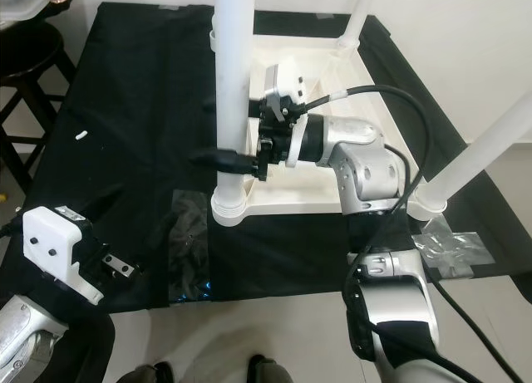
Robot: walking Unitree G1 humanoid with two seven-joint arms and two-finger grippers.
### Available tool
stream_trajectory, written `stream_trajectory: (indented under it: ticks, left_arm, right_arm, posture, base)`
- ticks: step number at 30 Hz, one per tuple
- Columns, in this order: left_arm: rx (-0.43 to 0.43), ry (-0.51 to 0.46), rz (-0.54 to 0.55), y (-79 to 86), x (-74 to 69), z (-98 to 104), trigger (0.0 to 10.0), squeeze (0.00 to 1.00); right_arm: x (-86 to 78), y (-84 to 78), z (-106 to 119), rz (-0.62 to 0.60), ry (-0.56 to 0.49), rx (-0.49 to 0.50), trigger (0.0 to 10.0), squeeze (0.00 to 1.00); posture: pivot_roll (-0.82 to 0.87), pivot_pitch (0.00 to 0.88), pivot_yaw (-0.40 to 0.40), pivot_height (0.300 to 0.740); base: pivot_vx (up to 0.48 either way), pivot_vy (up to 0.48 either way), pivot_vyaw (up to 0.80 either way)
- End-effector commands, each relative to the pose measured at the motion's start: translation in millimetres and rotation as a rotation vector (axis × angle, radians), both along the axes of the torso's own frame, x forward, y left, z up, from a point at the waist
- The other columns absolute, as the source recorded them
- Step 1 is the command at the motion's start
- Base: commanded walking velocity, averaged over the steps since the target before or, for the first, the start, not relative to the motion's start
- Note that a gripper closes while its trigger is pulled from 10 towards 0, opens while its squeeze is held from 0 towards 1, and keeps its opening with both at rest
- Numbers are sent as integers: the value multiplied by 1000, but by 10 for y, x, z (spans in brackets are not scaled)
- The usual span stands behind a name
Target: Building children table
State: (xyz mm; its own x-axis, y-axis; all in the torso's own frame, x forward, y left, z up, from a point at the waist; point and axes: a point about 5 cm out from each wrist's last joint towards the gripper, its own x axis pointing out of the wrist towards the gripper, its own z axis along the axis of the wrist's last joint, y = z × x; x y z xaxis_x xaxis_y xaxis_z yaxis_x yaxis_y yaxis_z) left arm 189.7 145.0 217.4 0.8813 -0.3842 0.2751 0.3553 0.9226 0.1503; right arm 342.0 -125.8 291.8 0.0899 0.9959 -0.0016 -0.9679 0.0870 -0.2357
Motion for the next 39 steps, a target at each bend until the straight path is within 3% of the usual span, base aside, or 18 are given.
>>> stream_trajectory:
  ticks: [1,13,20,22,23,24,25,26,27,28,29,32,33,34,35,37,38,39]
  left_arm:
    - [2,11,3,0,-28,-8,10000,0]
    - [4,14,6,9,-34,-8,10000,0]
    - [2,9,5,-2,-14,-1,10000,0]
    - [2,8,6,-3,-13,0,10000,0]
    - [2,4,6,3,8,7,10000,0]
    - [3,1,6,8,25,13,10000,0]
    - [3,1,6,8,25,13,10000,0]
    - [2,-1,3,8,48,16,10000,0]
    - [2,-1,3,8,48,16,10000,0]
    - [1,-3,1,6,67,14,10000,0]
    - [-1,-4,-2,-4,81,14,10000,0]
    - [-4,-8,-4,-21,95,9,10000,0]
    - [-5,-9,0,-21,96,8,10000,0]
    - [-5,-9,0,-21,96,8,10000,0]
    - [-6,-11,5,-20,97,8,10000,0]
    - [-6,-12,7,-19,98,10,10000,0]
    - [-7,-12,7,-19,100,13,10000,0]
    - [-7,-12,7,-19,100,13,10000,0]
  right_arm:
    - [7,4,49,44,-18,-6,0,0]
    - [66,-77,45,98,-7,-3,0,0]
    - [76,-88,-118,-59,-20,41,0,0]
    - [68,-54,-190,-141,-9,57,0,0]
    - [26,158,-570,-548,56,67,0,0]
    - [-71,184,-782,-886,87,80,0,0]
    - [-71,184,-782,-886,87,80,0,0]
    - [-250,283,-898,-1050,110,91,0,0]
    - [-250,283,-898,-1050,110,91,0,0]
    - [-369,386,-931,-1090,109,94,0,0]
    - [-402,474,-929,-1041,101,91,0,0]
    - [-319,512,-874,-1017,86,97,0,0]
    - [-275,503,-840,-1016,77,98,1882,0]
    - [-275,503,-840,-1016,77,98,1882,0]
    - [-218,480,-785,-1008,58,102,10000,0]
    - [-222,476,-758,-1022,52,107,10000,0]
    - [-215,496,-703,-949,44,105,10000,976]
    - [-215,496,-703,-949,44,105,10000,976]
  posture:
    - [51,262,-95,740]
    - [39,259,-95,740]
    - [26,260,-107,740]
    - [26,260,-107,740]
    - [-18,271,-95,740]
    - [-18,269,-95,740]
    - [-18,269,-95,740]
    - [-22,265,-94,740]
    - [-22,265,-94,740]
    - [-31,256,-93,740]
    - [-28,249,-99,740]
    - [-22,242,-109,740]
    - [-21,241,-113,740]
    - [-21,241,-113,740]
    - [-19,241,-116,740]
    - [-17,241,-117,740]
    - [-17,243,-118,740]
    - [-17,243,-118,740]
  base:
    - [0,0,0]
    - [0,0,0]
    - [0,0,0]
    - [0,0,0]
    - [0,0,0]
    - [0,0,0]
    - [0,0,0]
    - [0,0,0]
    - [0,0,0]
    - [0,0,0]
    - [0,0,0]
    - [0,0,0]
    - [0,0,0]
    - [0,0,0]
    - [0,0,0]
    - [0,0,0]
    - [0,0,0]
    - [0,0,0]
